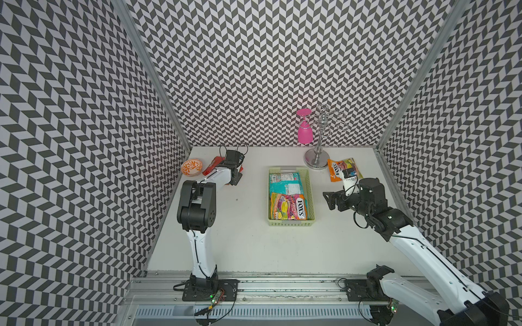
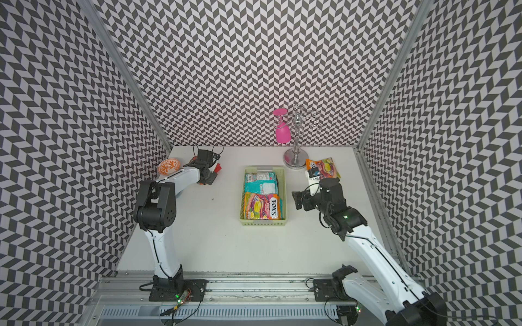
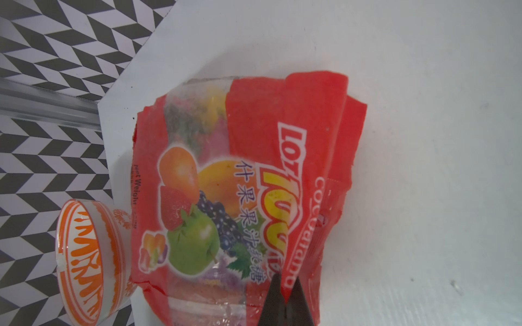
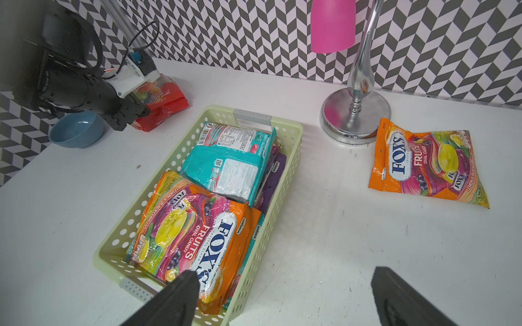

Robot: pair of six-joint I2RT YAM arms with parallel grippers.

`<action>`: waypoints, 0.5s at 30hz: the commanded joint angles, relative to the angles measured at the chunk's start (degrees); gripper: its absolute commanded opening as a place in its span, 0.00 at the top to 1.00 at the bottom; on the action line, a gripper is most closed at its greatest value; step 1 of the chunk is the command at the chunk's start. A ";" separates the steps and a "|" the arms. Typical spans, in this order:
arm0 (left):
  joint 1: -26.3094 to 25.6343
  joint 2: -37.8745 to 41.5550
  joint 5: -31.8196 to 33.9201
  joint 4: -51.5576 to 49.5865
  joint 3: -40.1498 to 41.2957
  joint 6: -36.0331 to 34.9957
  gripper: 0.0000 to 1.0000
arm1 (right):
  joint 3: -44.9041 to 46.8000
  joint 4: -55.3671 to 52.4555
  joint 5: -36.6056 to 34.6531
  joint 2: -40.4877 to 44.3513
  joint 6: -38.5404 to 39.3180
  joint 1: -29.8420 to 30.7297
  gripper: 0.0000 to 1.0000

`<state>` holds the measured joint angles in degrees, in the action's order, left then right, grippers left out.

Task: Put the candies in the basket
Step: Pick up the candy at the center of the board.

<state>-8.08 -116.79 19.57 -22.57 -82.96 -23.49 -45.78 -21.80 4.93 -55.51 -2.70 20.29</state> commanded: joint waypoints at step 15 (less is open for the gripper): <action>0.44 13.01 -24.90 -12.41 -12.66 15.86 1.00 | 0.20 9.22 11.30 -2.05 -12.00 -0.61 0.07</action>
<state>-7.35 -107.63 2.09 -34.89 -92.20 -12.05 -45.78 -17.87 11.49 -56.51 -9.54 20.05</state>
